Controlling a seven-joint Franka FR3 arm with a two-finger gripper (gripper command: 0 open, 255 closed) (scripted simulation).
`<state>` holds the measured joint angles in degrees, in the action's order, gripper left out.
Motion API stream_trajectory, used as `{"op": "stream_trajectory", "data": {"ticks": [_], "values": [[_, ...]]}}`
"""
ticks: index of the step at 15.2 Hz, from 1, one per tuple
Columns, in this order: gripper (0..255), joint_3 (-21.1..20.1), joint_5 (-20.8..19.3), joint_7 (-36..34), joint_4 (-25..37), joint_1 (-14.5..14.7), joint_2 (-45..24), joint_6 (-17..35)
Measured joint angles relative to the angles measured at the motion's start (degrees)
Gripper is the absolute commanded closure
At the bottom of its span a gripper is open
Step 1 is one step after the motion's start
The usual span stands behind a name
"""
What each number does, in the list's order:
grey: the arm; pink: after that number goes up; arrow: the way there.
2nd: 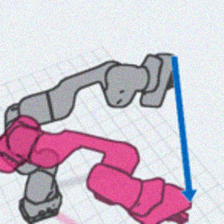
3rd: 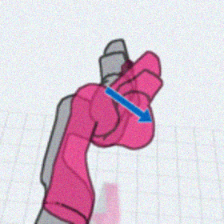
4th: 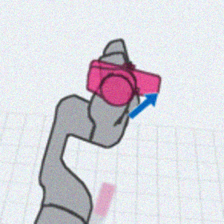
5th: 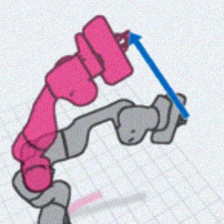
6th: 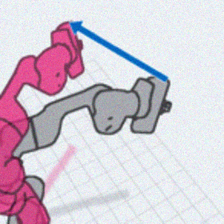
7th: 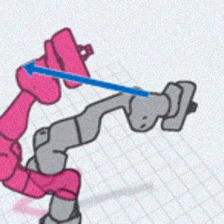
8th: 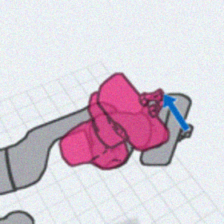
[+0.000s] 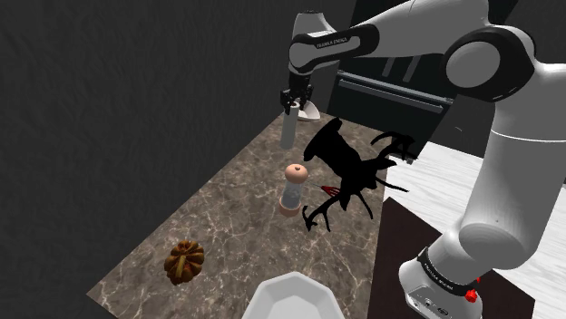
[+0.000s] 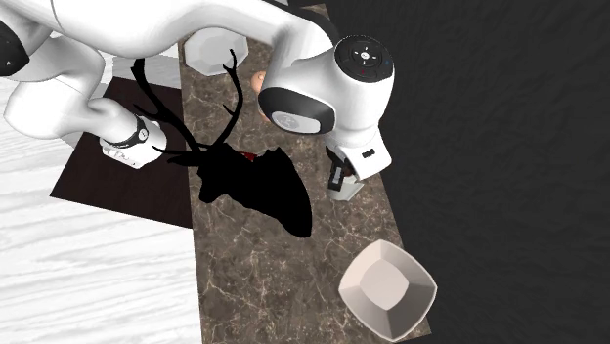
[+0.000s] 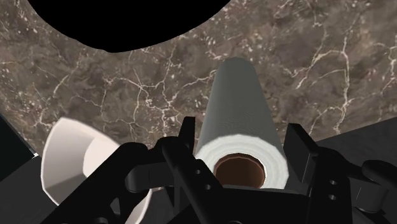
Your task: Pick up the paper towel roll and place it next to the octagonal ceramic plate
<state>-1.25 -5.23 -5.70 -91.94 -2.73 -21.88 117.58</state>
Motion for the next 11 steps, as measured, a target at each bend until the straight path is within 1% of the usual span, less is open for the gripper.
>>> {"op": "stream_trajectory", "data": {"ticks": [4,11], "values": [[255,-0.01,0.04,0.08,0.93,0.01,0.37,-1.32],[255,-0.07,0.22,0.44,4.92,0.05,1.32,-6.23]]}}
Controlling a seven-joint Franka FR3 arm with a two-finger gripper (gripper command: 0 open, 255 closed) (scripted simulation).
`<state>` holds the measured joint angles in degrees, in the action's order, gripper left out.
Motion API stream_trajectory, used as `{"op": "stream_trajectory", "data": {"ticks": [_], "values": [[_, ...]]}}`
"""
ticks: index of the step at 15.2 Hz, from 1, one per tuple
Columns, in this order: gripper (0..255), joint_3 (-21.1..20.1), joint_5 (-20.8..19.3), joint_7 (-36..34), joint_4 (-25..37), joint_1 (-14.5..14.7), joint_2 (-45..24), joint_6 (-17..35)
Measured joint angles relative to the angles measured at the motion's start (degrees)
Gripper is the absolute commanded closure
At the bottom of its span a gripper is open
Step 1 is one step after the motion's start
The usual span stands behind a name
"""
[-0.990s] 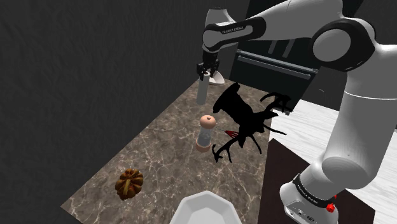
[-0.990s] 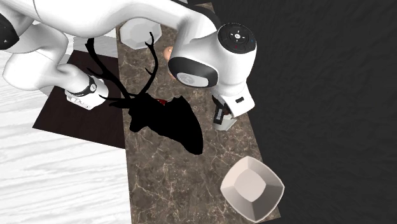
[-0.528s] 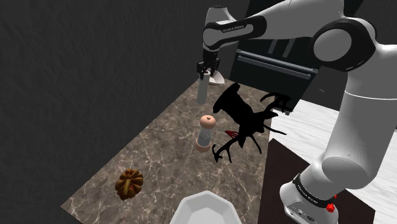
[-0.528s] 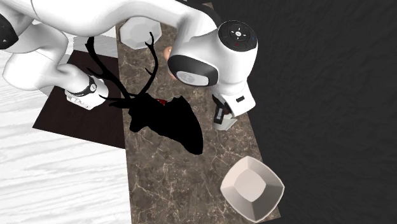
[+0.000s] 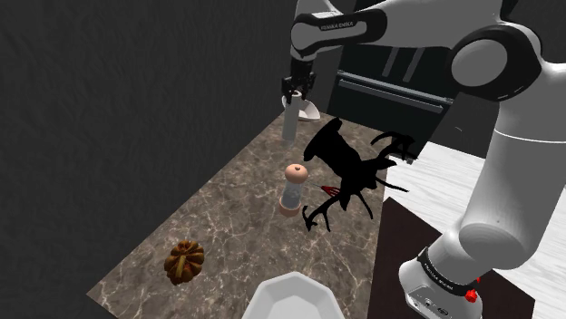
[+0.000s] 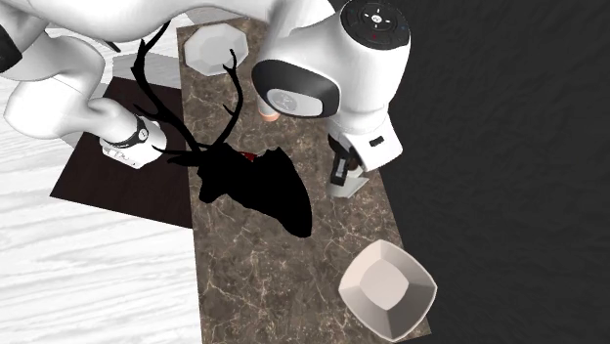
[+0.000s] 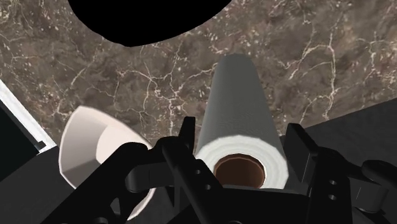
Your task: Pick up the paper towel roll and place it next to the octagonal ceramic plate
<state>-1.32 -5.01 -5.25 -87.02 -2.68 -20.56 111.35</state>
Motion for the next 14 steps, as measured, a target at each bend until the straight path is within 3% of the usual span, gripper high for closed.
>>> {"op": "stream_trajectory", "data": {"ticks": [7,14], "values": [[255,-0.17,0.07,-0.13,3.48,0.36,1.1,-4.61],[255,-2.67,-0.84,-7.62,-6.02,4.98,7.76,-2.42]]}}
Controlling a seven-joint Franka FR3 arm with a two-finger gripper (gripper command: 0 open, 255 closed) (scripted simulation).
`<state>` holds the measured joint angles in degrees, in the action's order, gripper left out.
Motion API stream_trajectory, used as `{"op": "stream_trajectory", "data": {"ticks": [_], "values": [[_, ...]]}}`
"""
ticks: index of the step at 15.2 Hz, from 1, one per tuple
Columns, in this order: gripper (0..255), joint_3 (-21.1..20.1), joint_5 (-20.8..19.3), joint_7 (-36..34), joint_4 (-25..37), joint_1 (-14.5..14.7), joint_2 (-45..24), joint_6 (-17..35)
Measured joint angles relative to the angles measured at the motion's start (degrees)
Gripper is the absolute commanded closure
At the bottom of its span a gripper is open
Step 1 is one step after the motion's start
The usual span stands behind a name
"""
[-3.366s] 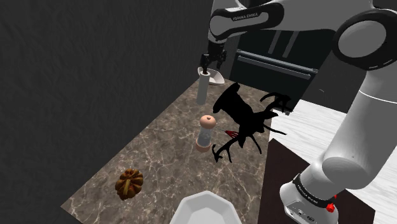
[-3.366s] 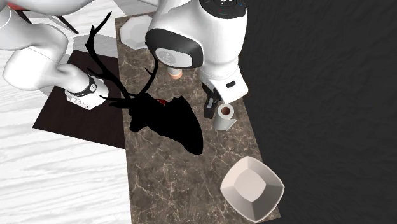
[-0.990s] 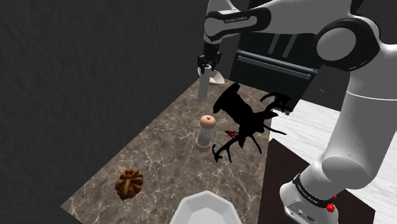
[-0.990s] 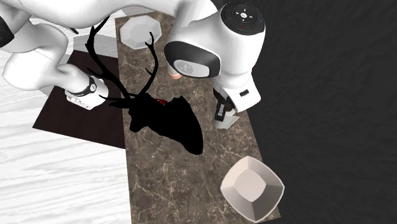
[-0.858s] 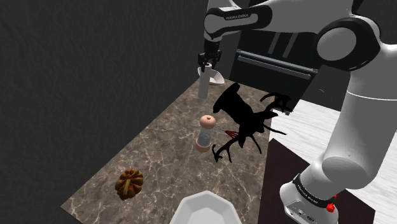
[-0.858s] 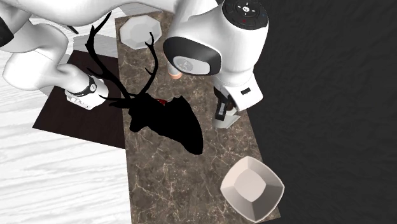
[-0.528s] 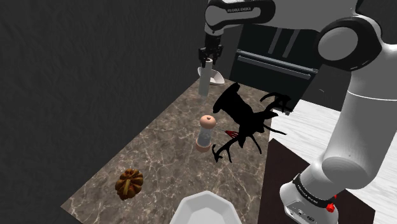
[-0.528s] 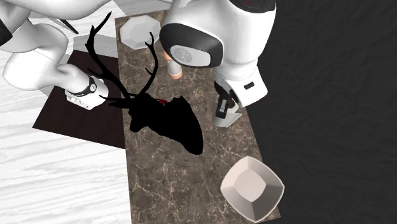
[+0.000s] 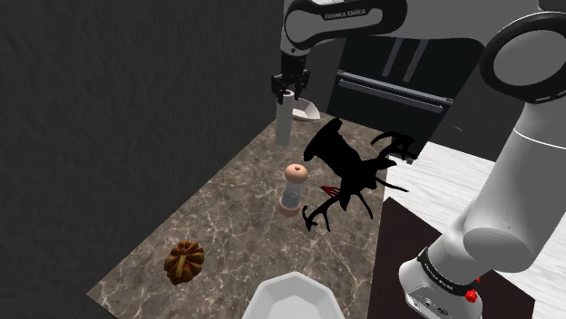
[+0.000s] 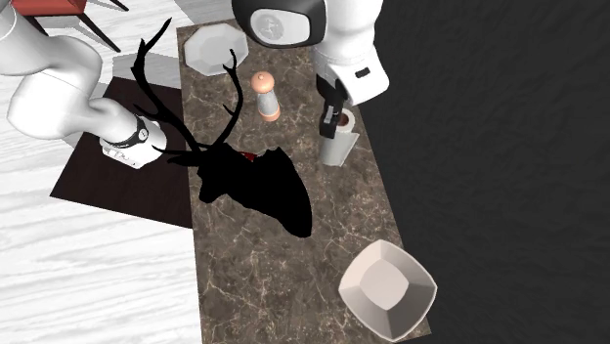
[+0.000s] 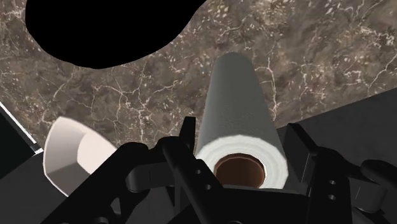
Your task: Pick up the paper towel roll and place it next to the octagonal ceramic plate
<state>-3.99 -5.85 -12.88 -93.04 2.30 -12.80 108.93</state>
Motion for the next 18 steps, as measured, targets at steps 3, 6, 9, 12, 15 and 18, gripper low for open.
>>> {"op": "stream_trajectory", "data": {"ticks": [3,6,9,12,15,18], "values": [[255,-1.37,-0.24,-3.57,-3.8,2.04,2.94,0.59],[255,-2.77,-0.37,-7.0,-7.04,3.93,5.65,0.8],[255,-4.46,-0.58,-10.92,-8.71,6.09,6.82,0.94],[255,-6.07,-0.7,-14.5,-9.43,8.04,7.79,0.34],[255,-7.94,-0.86,-18.59,-10.12,10.24,8.38,0.04],[255,-9.59,-1.02,-22.31,-11.43,12.16,8.78,0.6]]}}
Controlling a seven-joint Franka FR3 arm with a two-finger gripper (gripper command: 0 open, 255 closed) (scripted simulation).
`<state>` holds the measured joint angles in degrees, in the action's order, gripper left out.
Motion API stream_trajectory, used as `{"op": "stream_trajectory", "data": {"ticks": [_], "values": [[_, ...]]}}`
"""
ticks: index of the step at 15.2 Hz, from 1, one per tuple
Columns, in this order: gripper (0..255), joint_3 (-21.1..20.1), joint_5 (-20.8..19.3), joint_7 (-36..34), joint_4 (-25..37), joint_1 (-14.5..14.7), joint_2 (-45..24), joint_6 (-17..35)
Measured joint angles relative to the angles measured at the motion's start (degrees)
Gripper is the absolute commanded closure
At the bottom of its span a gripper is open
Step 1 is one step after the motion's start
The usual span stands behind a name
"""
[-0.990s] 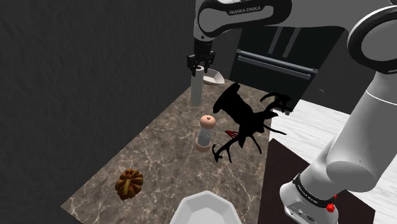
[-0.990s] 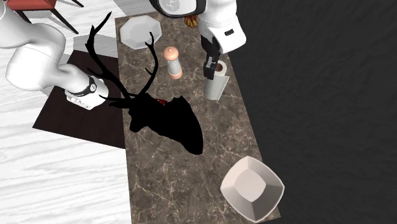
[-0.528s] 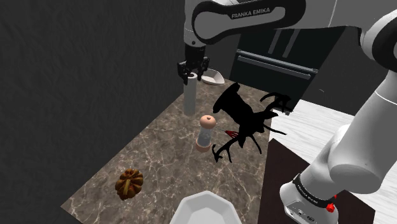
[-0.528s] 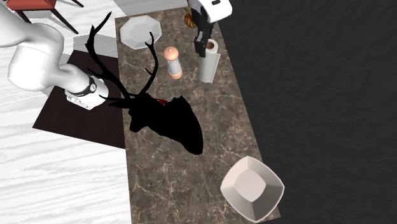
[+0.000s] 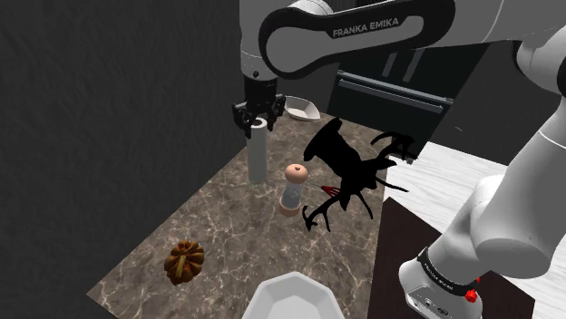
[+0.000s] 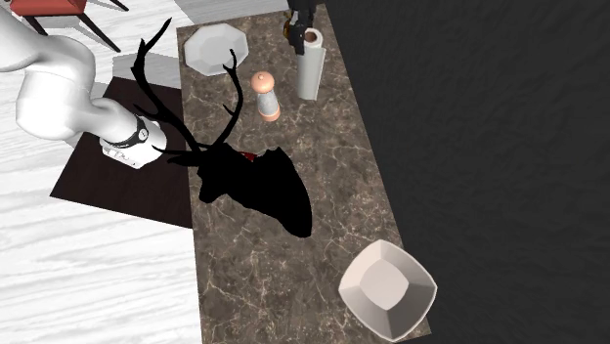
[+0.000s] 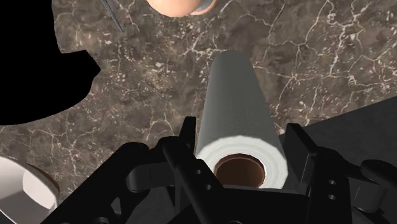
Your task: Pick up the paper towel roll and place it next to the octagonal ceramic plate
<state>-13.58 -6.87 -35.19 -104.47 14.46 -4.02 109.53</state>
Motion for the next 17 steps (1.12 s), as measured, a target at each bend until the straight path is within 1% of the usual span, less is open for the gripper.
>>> {"op": "stream_trajectory", "data": {"ticks": [2,4,9,13,17], "values": [[255,-1.47,-0.18,-3.06,1.23,1.71,-0.24,-1.34],[255,-2.63,-0.4,-5.72,0.96,3.1,-0.51,-1.09],[255,-5.61,-1.3,-12.58,3.46,6.88,-2.44,-2.54],[255,-7.67,-2.41,-17.67,7.08,9.94,-5.03,-4.36],[255,-9.66,-3.92,-23.29,10.96,13.61,-8.42,-5.81]]}}
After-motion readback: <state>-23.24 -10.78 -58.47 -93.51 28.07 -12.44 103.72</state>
